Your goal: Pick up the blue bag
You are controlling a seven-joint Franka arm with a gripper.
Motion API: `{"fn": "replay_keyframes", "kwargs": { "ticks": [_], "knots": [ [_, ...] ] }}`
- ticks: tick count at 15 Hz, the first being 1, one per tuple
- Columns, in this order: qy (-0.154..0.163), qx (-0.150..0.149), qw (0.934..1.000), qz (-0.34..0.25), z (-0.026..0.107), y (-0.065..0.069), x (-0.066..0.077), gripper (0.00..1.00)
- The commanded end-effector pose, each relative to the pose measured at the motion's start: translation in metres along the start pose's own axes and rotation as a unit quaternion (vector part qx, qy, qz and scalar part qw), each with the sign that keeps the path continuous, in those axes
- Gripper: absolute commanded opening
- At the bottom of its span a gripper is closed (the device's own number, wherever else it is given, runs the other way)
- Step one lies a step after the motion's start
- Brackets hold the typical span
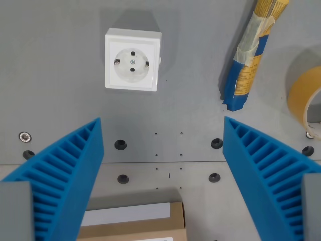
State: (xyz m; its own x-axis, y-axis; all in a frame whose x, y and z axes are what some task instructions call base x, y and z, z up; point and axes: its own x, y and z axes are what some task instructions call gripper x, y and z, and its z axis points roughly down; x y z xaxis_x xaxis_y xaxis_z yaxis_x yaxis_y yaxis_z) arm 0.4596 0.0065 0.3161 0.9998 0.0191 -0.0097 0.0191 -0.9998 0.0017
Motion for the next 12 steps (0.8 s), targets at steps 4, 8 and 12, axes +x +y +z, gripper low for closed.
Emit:
{"fn": "replay_keyframes", "kwargs": {
  "ticks": [4,8,12],
  "knots": [
    [0.004,0.001,1.0000,0.007,-0.001,0.001,0.000,1.00],
    [0.013,0.002,0.9991,0.040,0.008,0.009,0.000,1.00],
    [0.038,0.004,0.9956,0.086,0.028,0.026,0.001,1.00]
  ]
}}
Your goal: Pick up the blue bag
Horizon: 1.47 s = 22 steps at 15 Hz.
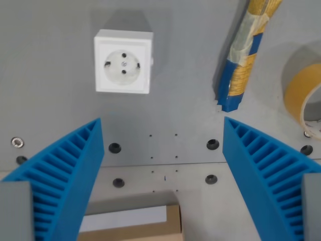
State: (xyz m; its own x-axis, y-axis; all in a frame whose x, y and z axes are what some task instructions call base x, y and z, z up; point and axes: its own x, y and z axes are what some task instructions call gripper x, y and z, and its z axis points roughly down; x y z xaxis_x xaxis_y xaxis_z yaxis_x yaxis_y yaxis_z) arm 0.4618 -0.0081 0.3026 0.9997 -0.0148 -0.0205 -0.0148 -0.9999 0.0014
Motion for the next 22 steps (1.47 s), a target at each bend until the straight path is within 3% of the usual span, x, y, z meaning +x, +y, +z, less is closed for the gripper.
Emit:
{"fn": "replay_keyframes", "kwargs": {
  "ticks": [1,8,12,16,22],
  "knots": [
    [0.050,0.005,0.9954,0.082,0.020,0.017,-0.001,1.00],
    [0.081,0.012,0.9828,0.165,0.055,0.051,-0.002,1.00],
    [0.079,0.018,0.9776,0.194,0.075,0.073,0.003,1.00],
    [0.081,0.022,0.9758,0.202,0.094,0.093,0.007,1.00],
    [0.080,0.014,0.9787,0.189,0.125,0.102,0.009,1.00]
  ]
}}
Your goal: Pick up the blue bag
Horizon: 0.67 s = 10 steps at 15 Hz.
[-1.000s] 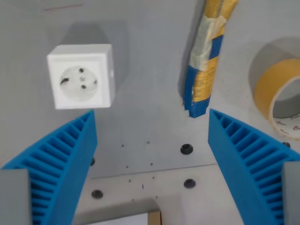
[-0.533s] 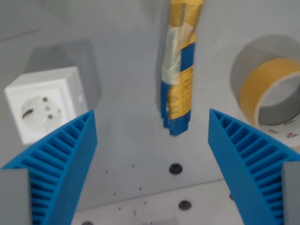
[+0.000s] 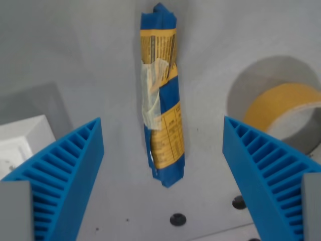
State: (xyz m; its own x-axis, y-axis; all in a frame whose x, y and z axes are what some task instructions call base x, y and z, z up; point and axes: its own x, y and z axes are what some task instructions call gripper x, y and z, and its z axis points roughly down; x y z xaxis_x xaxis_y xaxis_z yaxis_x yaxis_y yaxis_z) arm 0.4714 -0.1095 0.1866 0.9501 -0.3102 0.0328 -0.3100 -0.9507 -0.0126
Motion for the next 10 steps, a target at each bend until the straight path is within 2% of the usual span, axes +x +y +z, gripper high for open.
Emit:
{"fn": "replay_keyframes", "kwargs": {
  "ticks": [1,10],
  "knots": [
    [0.051,0.015,0.9979,0.036,0.014,0.003,-0.005,1.00],
    [0.056,0.023,0.9980,0.018,0.055,0.001,-0.006,1.00]
  ]
}}
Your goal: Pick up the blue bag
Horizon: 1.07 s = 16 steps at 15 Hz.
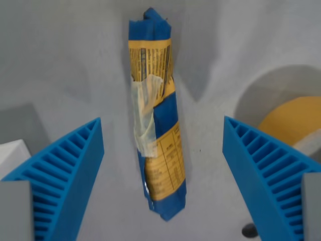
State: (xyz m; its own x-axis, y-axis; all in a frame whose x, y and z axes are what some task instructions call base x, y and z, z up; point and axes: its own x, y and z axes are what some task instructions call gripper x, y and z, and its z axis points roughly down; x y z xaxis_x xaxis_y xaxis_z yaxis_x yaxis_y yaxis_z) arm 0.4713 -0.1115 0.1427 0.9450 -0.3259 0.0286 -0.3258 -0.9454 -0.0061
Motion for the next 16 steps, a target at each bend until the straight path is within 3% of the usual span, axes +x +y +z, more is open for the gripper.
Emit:
{"fn": "replay_keyframes", "kwargs": {
  "ticks": [1,2,16],
  "knots": [
    [0.057,0.028,0.9979,0.010,0.0160,-0.0020,-0.0049,1.00],
    [0.057,0.029,0.9979,0.009,0.0210,-0.0023,-0.0047,0.00],
    [0.057,0.029,0.9979,0.009,0.0210,-0.0023,-0.0047,0.00]
  ]
}}
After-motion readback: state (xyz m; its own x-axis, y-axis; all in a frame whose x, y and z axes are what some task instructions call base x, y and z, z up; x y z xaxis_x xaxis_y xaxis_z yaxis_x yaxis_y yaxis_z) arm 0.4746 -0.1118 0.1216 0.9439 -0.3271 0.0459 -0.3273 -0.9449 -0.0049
